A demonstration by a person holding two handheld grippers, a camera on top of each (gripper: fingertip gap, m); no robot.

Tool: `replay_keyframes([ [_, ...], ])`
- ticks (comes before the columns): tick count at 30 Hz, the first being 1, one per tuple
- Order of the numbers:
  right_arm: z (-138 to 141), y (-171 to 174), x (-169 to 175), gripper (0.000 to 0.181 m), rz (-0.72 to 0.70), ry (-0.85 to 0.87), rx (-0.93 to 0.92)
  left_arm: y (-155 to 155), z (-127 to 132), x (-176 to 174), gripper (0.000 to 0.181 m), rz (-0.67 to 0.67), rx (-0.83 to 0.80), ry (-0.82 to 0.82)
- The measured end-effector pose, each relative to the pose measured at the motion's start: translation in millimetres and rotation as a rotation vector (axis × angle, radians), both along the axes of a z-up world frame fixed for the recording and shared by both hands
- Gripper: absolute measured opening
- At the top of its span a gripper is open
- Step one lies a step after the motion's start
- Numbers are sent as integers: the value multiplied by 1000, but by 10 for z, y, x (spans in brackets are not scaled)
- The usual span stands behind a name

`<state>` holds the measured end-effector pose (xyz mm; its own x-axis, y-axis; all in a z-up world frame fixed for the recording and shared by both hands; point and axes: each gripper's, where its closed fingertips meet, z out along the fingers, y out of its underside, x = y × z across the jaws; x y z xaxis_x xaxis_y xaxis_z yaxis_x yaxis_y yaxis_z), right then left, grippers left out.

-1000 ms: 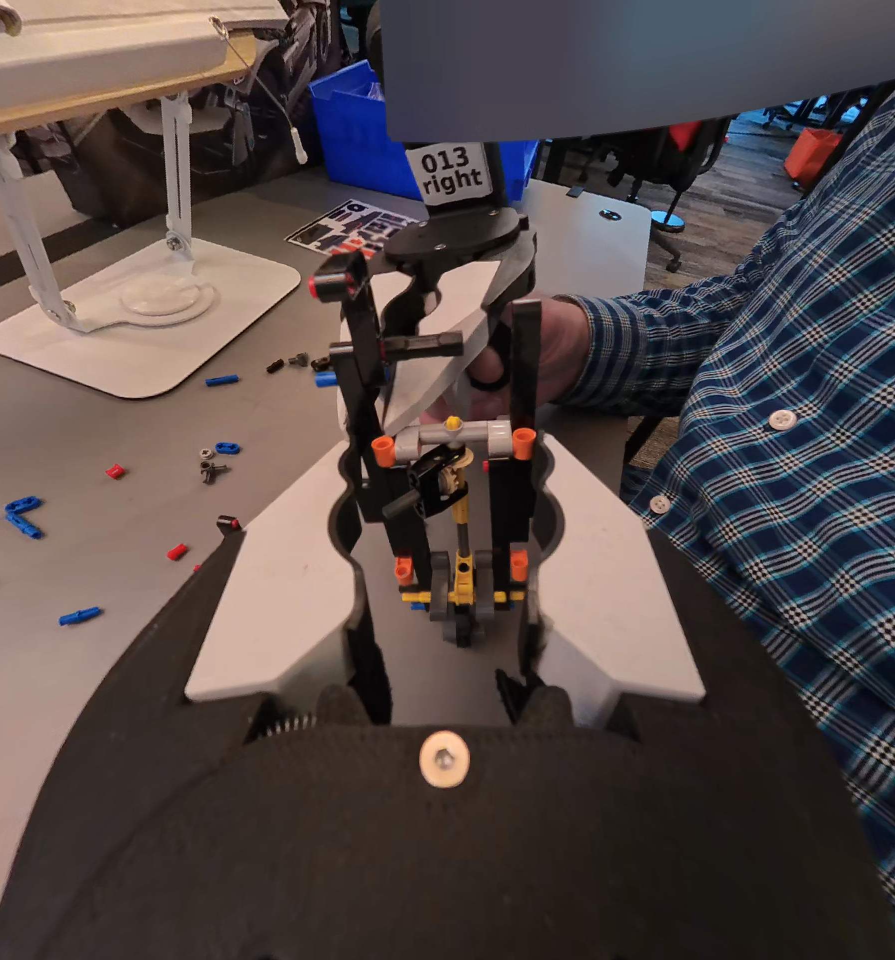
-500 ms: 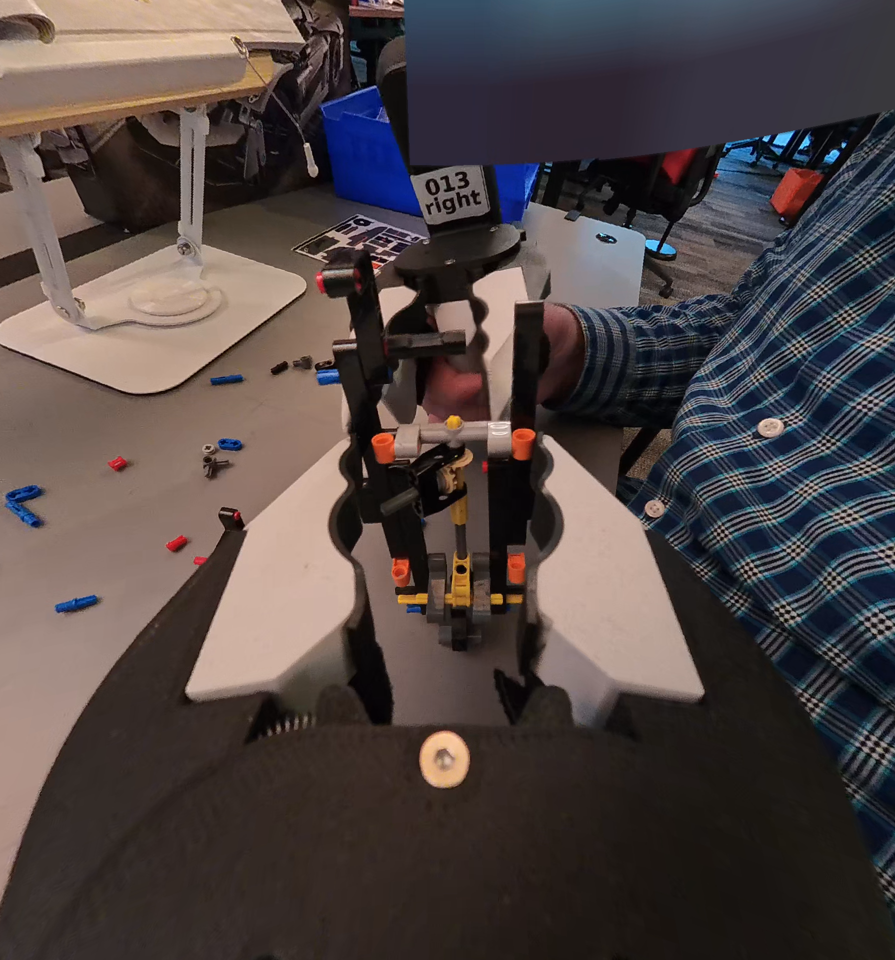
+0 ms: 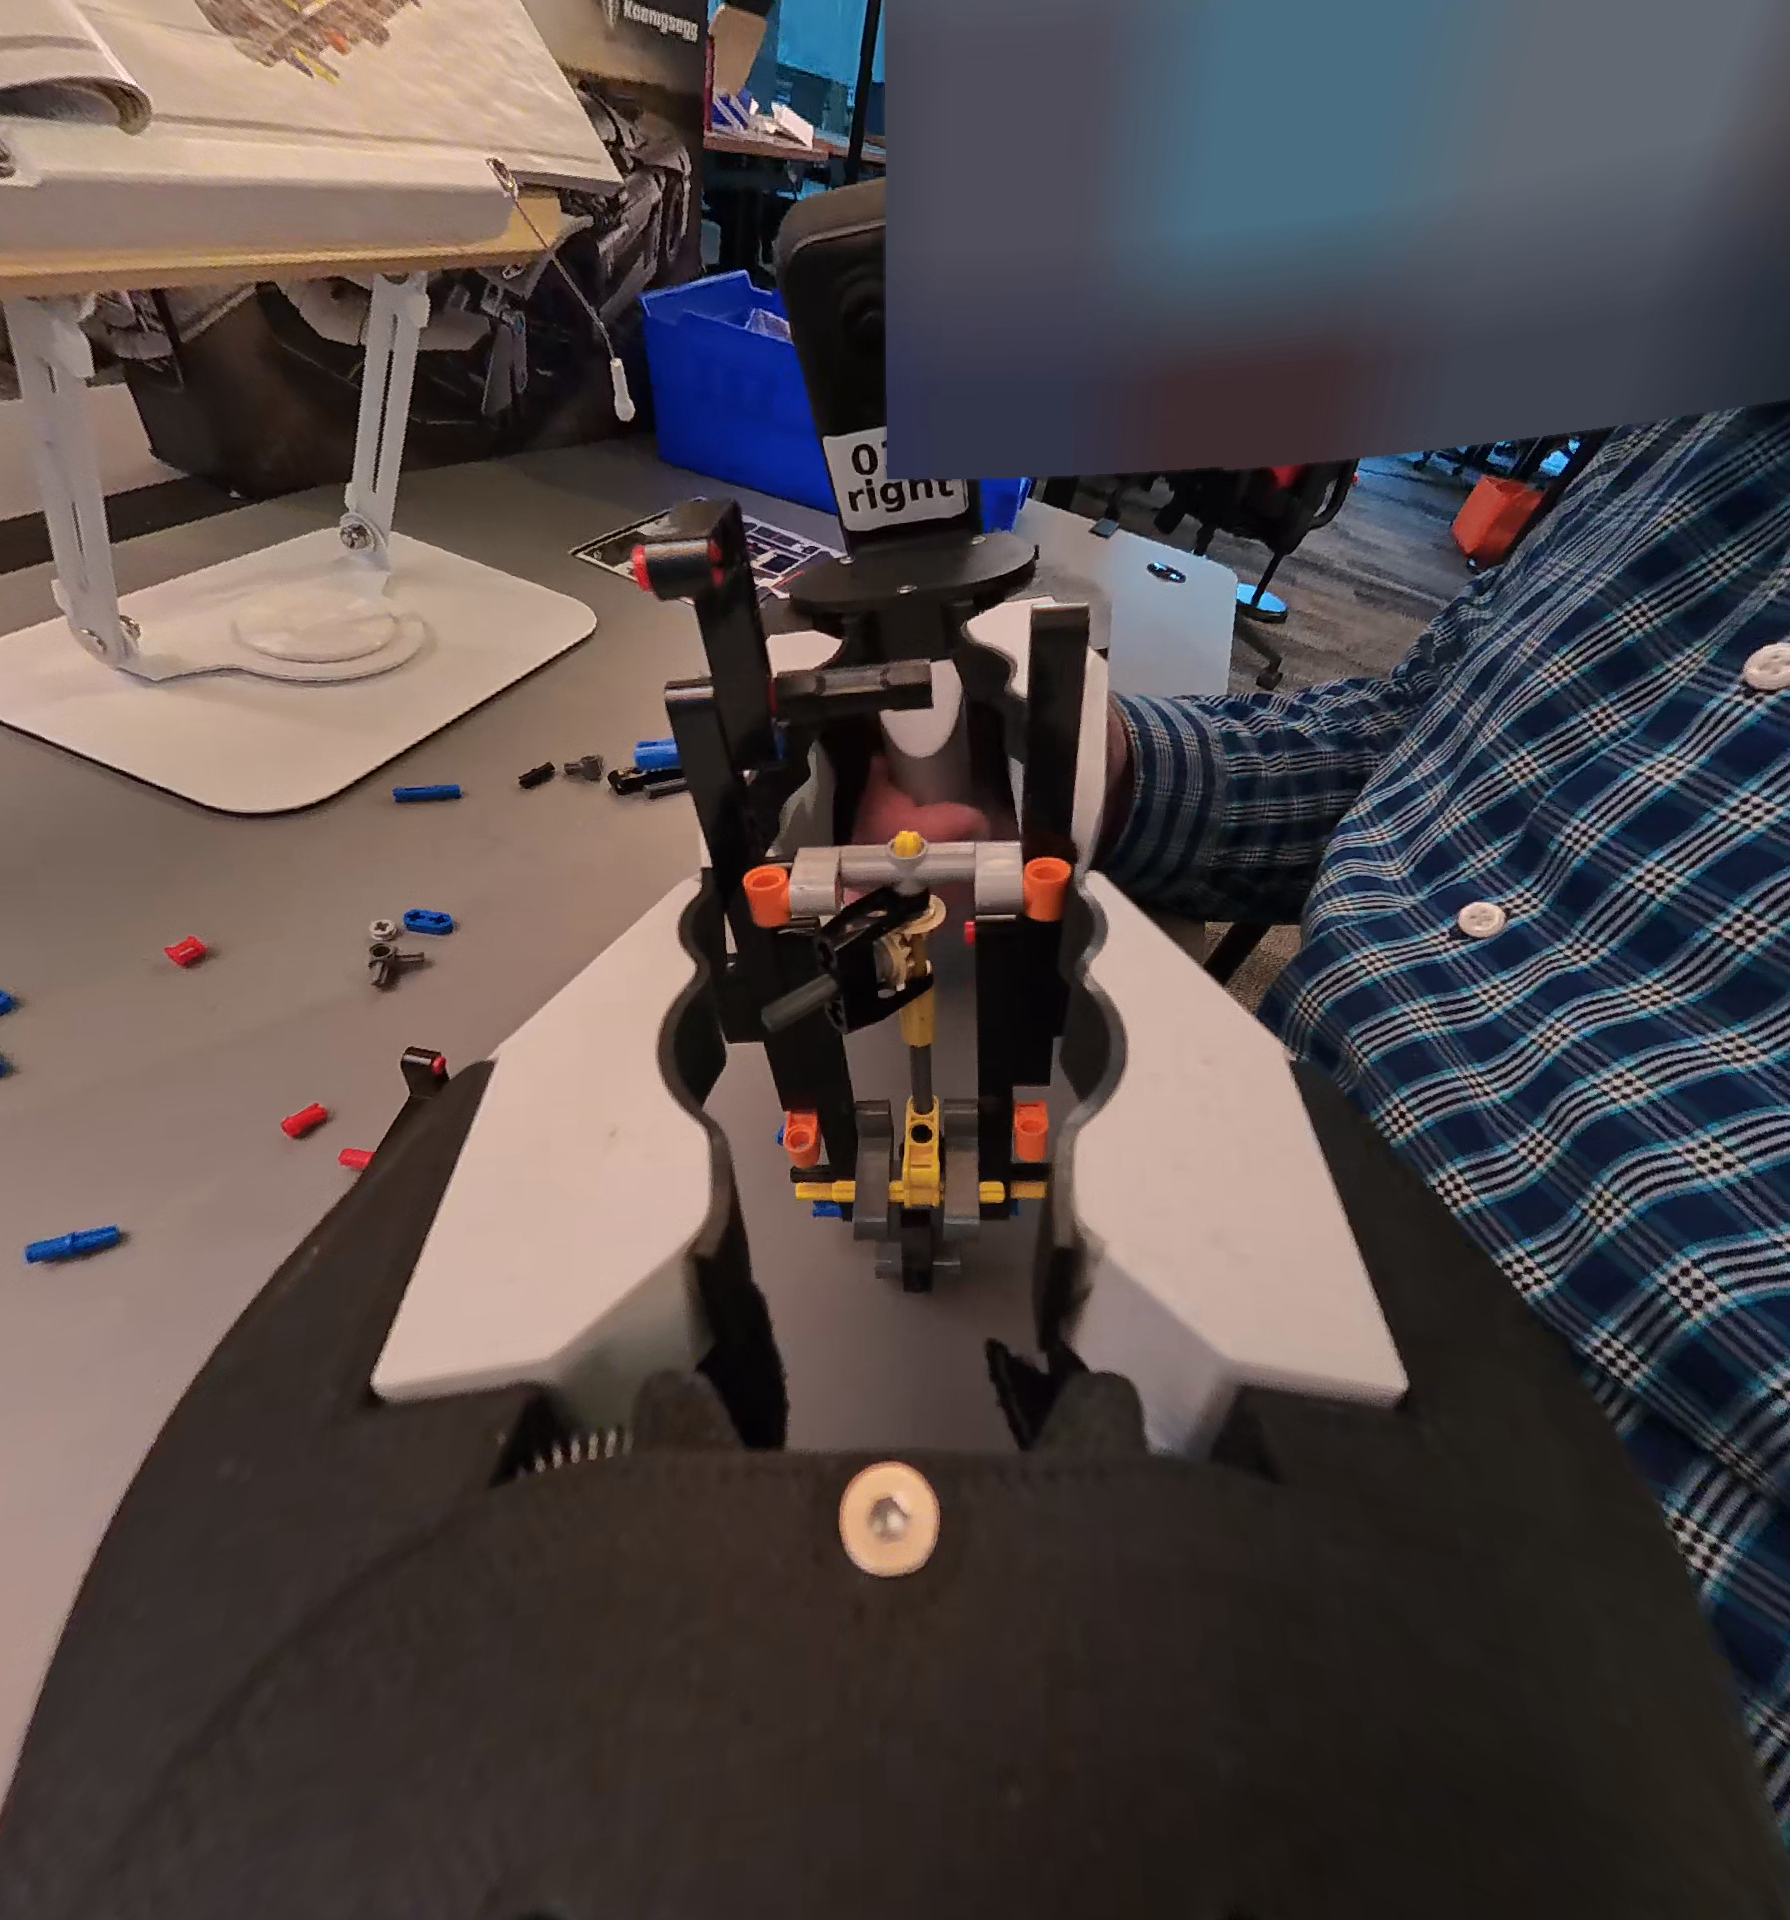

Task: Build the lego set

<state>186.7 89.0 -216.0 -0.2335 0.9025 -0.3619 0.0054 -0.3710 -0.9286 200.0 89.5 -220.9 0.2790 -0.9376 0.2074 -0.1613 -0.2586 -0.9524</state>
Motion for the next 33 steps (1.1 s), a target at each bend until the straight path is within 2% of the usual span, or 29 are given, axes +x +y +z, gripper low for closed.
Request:
replay_keyframes([
  [3, -5, 6, 16, 56, -5, -3, 5, 7, 0, 13, 57, 0, 0, -4],
  [14, 34, 43, 15, 55, -11, 8, -4, 46, 34, 8, 57, 4, 2, 24],
  [20, 3, 222, 153, 57, -77, -14, 11, 137, -49, -140, 57, 36, 38, 362],
  [22, -5, 289, 204, 54, -99, -18, 11, 109, -206, -256, 57, 14, -11, 537],
  [24, -7, 339, 239, 52, -117, -21, 16, 195, -429, -491, 57, 56, 34, 787],
  [26, -17, 369, 263, 48, -129, -25, 22, 159, -634, -646, 57, 31, 18, 971],
  [29, -58, 413, 277, 48, -149, -44, 31, 3, -851, -646, 57, -69, 2, 1066],
  [33, -110, 439, 276, 48, -156, -64, 37, -76, -1124, -691, 57, -123, 5, 1170],
])
